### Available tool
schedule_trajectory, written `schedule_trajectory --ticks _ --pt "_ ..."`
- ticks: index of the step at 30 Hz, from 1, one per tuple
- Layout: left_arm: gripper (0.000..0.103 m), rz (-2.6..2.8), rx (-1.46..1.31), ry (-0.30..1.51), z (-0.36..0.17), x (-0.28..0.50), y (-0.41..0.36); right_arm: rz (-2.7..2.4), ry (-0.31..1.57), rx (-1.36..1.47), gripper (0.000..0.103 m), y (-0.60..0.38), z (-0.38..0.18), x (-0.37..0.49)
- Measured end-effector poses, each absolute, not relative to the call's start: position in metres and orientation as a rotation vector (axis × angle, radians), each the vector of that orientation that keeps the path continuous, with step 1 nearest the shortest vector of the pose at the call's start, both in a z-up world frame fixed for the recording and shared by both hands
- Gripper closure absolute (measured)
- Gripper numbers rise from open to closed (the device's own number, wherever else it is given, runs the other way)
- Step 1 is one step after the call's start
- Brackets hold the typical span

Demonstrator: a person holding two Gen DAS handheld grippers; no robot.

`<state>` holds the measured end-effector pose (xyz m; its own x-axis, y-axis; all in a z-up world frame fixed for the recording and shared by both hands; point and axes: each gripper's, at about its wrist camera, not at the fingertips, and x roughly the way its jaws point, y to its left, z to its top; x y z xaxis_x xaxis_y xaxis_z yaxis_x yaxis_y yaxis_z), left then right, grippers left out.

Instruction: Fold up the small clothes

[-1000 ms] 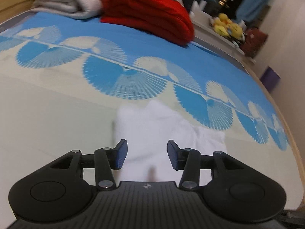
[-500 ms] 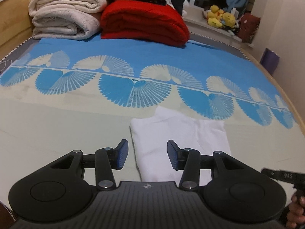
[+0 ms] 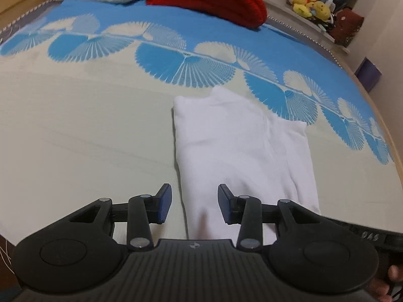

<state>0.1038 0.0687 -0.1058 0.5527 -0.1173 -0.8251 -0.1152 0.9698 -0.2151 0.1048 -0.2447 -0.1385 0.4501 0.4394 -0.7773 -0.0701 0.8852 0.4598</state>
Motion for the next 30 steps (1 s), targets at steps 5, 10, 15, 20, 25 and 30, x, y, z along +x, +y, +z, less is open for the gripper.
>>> schedule_trajectory --ticks 5,10,15,20,25,30 --pt "0.059 0.003 -0.222 0.977 -0.106 0.104 0.071 0.349 1.074 0.31 0.053 -0.232 -0.137 0.101" --pt "0.058 0.01 -0.218 0.981 -0.107 0.103 0.072 0.381 1.075 0.212 0.052 -0.216 -0.14 0.1" --pt "0.058 0.008 -0.217 0.979 -0.107 0.102 0.073 0.388 1.08 0.063 0.092 -0.206 -0.144 0.097" --pt "0.058 0.001 -0.212 0.975 -0.107 0.102 0.069 0.43 0.895 0.102 0.095 -0.221 -0.103 0.085" --pt "0.058 -0.036 -0.198 0.974 -0.108 0.106 0.059 0.475 0.661 0.222 0.095 -0.256 -0.059 0.057" --pt "0.057 -0.076 -0.169 1.066 -0.123 0.113 0.045 0.299 1.106 0.143 0.095 -0.276 -0.142 0.077"
